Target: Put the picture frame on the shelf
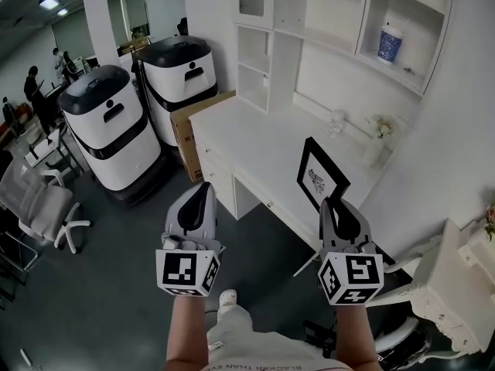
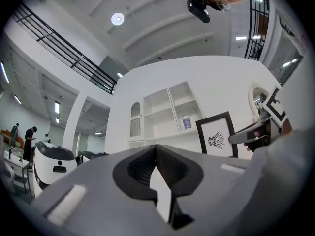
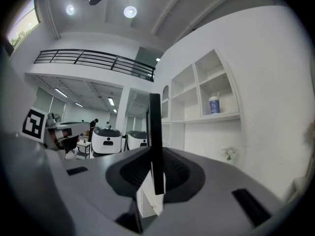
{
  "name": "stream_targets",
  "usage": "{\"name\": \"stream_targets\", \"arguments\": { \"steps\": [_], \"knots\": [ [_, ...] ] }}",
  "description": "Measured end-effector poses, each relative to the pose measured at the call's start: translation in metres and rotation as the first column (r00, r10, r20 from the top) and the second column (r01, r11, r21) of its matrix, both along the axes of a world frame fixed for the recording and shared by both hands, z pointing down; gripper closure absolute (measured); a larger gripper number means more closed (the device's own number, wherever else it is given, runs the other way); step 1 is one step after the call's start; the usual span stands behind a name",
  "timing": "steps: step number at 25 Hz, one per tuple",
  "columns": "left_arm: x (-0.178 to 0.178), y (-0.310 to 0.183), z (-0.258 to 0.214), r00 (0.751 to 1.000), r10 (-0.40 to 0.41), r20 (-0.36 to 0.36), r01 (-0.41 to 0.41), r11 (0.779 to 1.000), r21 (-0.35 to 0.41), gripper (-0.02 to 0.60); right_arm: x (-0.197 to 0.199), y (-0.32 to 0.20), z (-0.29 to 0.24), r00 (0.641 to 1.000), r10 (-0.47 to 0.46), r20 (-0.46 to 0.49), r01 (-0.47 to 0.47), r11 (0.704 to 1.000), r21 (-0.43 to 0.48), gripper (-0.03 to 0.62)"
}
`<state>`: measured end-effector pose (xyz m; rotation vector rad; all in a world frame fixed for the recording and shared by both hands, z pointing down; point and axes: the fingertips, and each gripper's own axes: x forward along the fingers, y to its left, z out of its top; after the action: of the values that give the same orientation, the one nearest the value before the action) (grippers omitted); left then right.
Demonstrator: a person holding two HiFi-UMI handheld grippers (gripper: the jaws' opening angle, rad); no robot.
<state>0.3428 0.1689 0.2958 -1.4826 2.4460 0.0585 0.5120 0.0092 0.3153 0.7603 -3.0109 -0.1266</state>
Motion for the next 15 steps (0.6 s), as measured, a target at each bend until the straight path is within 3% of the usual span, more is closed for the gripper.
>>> {"name": "stream_targets", "arguments": {
  "steps": [15],
  "knots": [
    [-0.195, -0.042, -0.001, 0.998, 0.054, 0.016, -0.054, 0.998, -0.027, 0.572, -0.198, -0.034, 0.004, 0.997, 0.066, -0.045, -0.066, 0.998, -0.003, 0.520]
  ]
}}
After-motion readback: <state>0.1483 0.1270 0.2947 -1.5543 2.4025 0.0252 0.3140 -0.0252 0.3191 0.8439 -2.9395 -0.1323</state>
